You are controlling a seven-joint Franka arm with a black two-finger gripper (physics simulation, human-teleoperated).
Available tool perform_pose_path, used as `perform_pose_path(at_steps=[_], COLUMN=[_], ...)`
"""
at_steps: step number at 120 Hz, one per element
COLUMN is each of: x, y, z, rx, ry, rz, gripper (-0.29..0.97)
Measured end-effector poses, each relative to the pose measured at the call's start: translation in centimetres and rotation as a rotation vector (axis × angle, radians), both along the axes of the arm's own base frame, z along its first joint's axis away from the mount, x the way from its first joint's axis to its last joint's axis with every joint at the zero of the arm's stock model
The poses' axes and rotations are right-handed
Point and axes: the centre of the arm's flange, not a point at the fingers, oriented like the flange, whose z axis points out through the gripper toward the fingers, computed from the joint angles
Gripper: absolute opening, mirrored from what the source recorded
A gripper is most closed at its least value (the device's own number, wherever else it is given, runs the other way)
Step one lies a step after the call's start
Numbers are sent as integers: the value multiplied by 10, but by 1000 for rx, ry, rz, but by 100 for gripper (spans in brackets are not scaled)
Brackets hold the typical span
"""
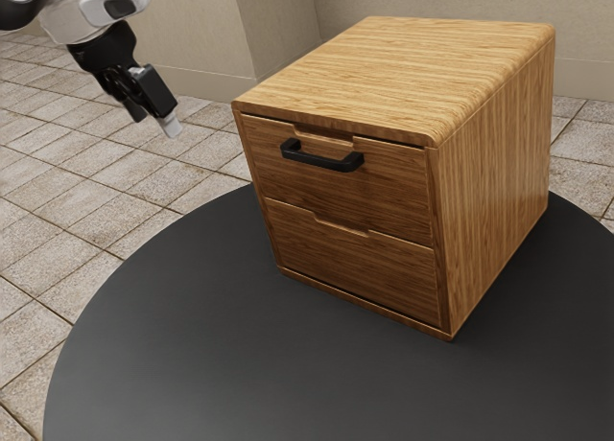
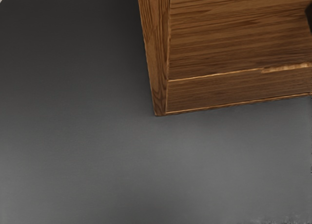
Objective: Pull the drawer handle with one arm to open the drawer
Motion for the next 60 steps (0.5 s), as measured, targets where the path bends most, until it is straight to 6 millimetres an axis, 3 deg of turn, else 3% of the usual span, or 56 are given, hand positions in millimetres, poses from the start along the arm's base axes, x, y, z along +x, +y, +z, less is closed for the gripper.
perform_pose_path(at_steps=[20, 22, 30, 35, 42, 60], x=[1, -3, -38, -54, -62, -62], y=[1, 0, -13, -21, -29, -45], z=[1, 12, 88, 114, 127, 132], rx=[7, 15, 59, 73, 81, 84], ry=[-2, -25, -183, -240, -272, -290], rz=[-23, -25, -43, -59, -78, -121], gripper=[68, 68, 68, 68, 68, 68])
